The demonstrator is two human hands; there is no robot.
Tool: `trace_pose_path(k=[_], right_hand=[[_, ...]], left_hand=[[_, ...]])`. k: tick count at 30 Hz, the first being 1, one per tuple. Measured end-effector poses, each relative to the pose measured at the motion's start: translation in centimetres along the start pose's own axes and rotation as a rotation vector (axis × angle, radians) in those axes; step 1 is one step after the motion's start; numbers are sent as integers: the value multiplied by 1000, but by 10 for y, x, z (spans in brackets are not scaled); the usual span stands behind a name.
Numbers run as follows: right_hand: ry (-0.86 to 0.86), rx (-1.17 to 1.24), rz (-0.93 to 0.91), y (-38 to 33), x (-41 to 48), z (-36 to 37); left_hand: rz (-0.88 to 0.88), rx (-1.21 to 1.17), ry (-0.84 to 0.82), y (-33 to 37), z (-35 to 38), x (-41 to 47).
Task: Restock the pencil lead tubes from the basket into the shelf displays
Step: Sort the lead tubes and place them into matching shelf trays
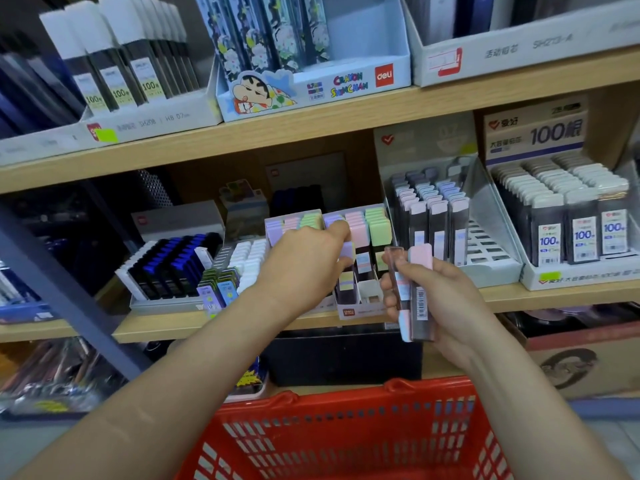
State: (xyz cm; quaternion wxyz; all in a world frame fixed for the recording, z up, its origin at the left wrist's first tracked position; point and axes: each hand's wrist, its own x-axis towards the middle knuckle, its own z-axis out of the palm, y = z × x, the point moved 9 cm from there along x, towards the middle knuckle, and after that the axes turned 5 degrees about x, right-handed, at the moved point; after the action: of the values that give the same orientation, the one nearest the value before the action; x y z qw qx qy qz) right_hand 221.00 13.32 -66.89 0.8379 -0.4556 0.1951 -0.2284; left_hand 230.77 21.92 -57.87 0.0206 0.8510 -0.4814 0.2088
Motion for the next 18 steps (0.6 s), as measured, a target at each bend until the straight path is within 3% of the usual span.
trace_pose_path(k=[7,10,14,18], right_hand=[[-34,197,74,4,-4,9],[-29,285,80,6,-6,14],[-21,390,54,9,-6,23],[-5,461,60,7,-10,27]], left_hand=[[16,171,49,1,-1,-3],[3,127,43,2,-6,-3],[-56,-145,105,0,-24,-12],[-147,-684,-186,10,-13,-22]])
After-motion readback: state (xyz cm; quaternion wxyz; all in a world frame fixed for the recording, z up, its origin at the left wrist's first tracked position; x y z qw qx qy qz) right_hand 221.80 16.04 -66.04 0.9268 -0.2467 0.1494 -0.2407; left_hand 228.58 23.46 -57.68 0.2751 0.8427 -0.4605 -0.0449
